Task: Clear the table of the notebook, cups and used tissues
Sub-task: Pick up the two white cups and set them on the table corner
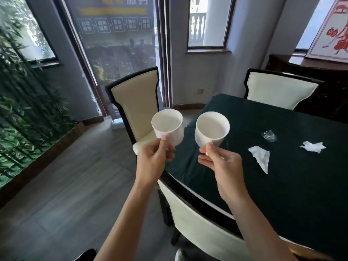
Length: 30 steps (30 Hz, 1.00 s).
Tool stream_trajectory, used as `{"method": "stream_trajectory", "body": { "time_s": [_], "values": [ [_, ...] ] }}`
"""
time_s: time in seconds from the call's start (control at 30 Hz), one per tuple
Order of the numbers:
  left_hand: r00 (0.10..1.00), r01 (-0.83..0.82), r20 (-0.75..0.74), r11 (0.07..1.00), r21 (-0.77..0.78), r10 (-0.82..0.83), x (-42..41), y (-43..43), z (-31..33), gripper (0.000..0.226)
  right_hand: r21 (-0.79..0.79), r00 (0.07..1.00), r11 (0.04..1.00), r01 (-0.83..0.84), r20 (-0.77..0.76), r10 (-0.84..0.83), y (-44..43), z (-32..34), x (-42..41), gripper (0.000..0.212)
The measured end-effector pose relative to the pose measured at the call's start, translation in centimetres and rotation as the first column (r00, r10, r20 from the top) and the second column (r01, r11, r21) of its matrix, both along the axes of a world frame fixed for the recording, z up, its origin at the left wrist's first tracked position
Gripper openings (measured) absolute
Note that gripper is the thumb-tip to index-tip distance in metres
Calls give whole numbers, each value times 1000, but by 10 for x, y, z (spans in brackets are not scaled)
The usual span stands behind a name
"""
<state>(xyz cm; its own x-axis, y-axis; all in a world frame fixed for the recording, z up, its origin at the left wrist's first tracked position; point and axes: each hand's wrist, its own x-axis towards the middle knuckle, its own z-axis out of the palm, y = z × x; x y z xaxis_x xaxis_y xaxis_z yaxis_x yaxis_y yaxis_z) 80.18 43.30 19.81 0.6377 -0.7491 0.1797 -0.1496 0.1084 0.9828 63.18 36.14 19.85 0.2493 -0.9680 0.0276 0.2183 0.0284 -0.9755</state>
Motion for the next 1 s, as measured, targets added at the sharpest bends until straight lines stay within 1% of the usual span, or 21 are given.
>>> {"method": "stream_trajectory", "body": {
  "time_s": [0.17, 0.3, 0.43, 0.57, 0.8, 0.9, 1.0],
  "values": [
    [999, 26, -30, 997, 79, -23, 32, -60, -3, 45, 47, 999, 999, -18, 34, 17, -61, -10, 26, 23],
    [998, 52, -43, 993, 111, -47, 51, -100, -12, 43, 113, 998, 993, -42, 46, 37, -101, -24, 38, 20],
    [996, 69, -68, 982, 176, -57, 65, -131, -36, 42, 214, 999, 976, -28, 49, 18, -130, -48, 47, 21],
    [993, 79, -105, 969, 235, -55, 77, -156, -68, 39, 316, 1000, 949, 7, 20, -15, -149, -81, 59, 21],
    [981, 179, -138, 895, 409, -133, 105, -182, -140, 38, 482, 999, 875, 52, -37, -39, -162, -145, 77, 20],
    [972, 221, -179, 857, 466, -154, 114, -192, -170, 38, 525, 996, 847, 77, -87, -37, -163, -170, 86, 22],
    [967, 250, -180, 815, 522, -182, 123, -202, -195, 35, 568, 988, 813, 131, -139, -63, -162, -192, 98, 21]
  ]
}}
